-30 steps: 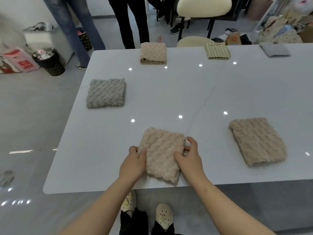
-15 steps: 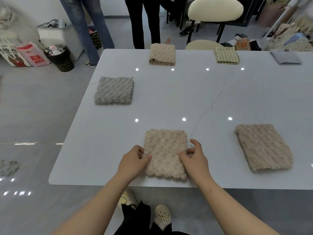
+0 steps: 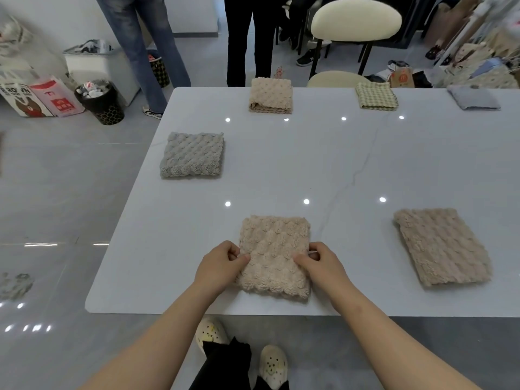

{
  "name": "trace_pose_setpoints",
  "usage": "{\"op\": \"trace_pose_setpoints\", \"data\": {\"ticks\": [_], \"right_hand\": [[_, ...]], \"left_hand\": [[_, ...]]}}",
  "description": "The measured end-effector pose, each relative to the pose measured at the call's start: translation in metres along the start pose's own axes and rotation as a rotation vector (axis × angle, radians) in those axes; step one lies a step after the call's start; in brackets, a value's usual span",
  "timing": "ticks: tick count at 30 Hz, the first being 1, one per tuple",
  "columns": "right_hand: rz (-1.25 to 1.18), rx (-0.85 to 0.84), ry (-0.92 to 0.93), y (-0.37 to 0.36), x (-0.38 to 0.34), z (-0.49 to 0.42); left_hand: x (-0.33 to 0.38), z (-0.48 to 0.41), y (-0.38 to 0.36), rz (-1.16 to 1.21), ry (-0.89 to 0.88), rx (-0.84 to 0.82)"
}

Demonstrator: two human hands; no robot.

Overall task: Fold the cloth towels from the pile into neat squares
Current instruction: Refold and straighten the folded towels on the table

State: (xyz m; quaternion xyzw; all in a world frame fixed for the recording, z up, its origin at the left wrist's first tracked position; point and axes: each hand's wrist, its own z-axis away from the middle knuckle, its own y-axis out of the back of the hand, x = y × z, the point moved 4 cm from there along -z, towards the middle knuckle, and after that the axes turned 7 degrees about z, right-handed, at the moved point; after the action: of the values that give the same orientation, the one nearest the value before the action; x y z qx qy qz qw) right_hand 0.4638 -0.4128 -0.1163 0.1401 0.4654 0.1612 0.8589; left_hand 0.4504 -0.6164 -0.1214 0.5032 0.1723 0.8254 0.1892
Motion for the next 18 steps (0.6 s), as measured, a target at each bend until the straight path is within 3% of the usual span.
{"op": "trace_pose_setpoints", "data": {"ticks": [9, 14, 18], "right_hand": [[0.056, 0.070, 0.019, 0.002, 0.000, -0.006], [-0.064, 0.112, -0.014, 0.010, 0.003, -0.011], [-0.100, 0.084, -0.025, 0.011, 0.004, -0.010]], "left_hand": [[0.002, 0.000, -0.001, -0.071, -0.026, -0.014], [0.002, -0.001, -0.003, -0.037, -0.041, -0.029], [0.013, 0.004, -0.003, -0.102, -0.160, -0.042]]}}
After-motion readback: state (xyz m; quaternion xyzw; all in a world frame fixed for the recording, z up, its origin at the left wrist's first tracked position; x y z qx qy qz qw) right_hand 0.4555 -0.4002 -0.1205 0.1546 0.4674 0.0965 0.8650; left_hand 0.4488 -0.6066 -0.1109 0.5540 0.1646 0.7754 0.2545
